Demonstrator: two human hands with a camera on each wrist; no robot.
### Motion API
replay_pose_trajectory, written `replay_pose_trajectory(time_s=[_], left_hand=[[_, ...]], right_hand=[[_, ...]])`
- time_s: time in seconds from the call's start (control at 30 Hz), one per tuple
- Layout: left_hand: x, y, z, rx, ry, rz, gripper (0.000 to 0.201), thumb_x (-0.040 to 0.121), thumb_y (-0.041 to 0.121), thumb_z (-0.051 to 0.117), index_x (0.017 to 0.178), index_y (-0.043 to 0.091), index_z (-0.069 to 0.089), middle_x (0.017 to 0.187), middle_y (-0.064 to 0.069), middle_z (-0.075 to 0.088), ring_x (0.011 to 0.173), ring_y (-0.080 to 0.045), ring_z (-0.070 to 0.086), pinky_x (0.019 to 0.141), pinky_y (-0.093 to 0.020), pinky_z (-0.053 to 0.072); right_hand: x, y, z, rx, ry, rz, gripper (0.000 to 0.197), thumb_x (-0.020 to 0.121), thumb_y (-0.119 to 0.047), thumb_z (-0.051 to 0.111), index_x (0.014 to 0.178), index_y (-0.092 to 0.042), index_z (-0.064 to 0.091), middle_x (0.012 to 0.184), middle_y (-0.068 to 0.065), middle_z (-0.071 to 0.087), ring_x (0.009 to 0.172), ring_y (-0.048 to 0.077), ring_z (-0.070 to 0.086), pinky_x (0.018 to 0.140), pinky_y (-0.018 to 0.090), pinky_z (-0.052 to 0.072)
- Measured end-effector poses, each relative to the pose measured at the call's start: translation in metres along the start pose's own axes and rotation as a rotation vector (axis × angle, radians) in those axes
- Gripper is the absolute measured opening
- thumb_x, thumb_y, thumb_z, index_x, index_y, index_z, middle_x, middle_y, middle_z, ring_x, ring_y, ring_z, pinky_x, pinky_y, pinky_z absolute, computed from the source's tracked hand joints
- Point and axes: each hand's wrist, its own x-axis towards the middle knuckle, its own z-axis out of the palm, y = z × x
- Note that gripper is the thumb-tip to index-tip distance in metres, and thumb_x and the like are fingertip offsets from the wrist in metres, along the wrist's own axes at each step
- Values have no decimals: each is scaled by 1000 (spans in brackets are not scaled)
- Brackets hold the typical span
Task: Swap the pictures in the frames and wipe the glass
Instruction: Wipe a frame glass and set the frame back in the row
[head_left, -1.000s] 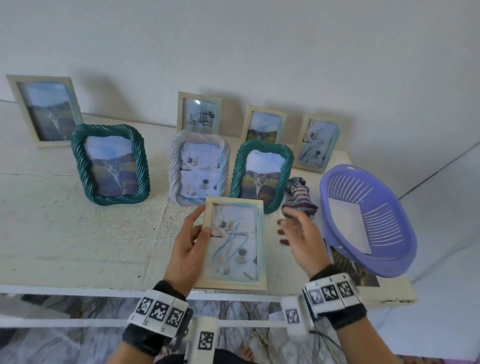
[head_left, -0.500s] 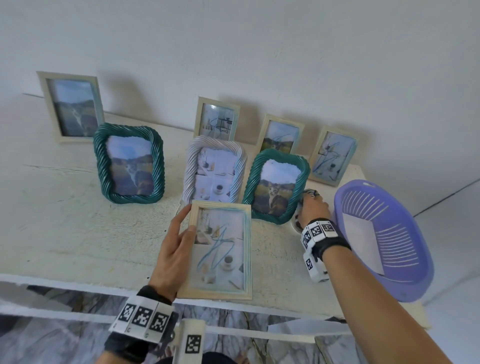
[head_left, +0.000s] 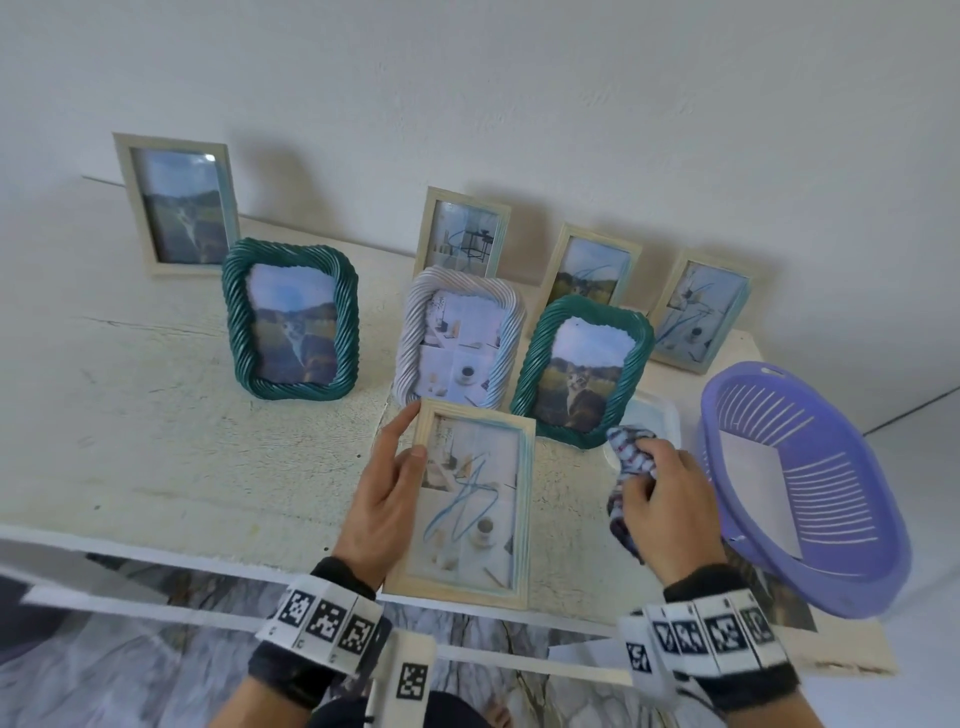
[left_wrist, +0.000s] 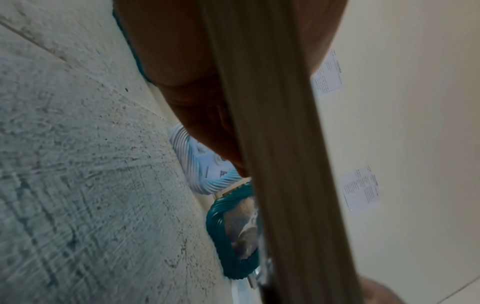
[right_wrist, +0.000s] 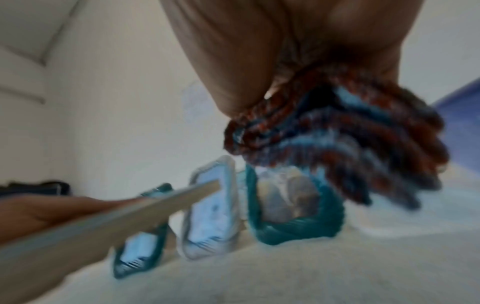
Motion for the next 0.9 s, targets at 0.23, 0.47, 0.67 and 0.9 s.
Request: replay_pose_trajectory(time_s=[0.23, 0.47, 0.67, 0.9], left_hand=[[-1, 7, 7, 103, -11, 70, 46, 101, 26, 40, 147, 27, 36, 63, -4, 40, 57, -18, 36, 61, -26, 37], [-2, 14, 4, 143, 8, 84, 45, 103, 18, 42, 146, 27, 37, 67, -18, 53, 57, -32, 45, 57, -40, 41], [-3, 6, 3, 139, 73, 78, 46, 101, 8, 43, 145, 20, 39, 54, 8, 37, 50, -6, 30, 51, -19, 30], [1, 15, 15, 117, 47, 78, 45, 101, 16, 43, 146, 21, 39, 56, 0, 48, 49, -8, 37, 52, -22, 35]], right_hand=[[-41, -72, 20, 101, 13, -346, 38, 83, -24, 39, 117, -15, 56, 116, 3, 57, 92, 21, 49, 70, 29, 51], [-36, -93, 37, 63, 40, -499, 39, 68, -3, 82, 104, -8, 69, 107, 9, 65, 87, 17, 41, 71, 37, 54], [-44, -82, 28, 59, -91, -736, 29, 75, -6, 71, 102, -15, 73, 114, -2, 65, 85, 11, 38, 71, 28, 48], [-22, -93, 20, -5, 52, -634, 51, 47, 4, 87, 94, -9, 73, 96, 2, 69, 81, 10, 34, 66, 30, 51]])
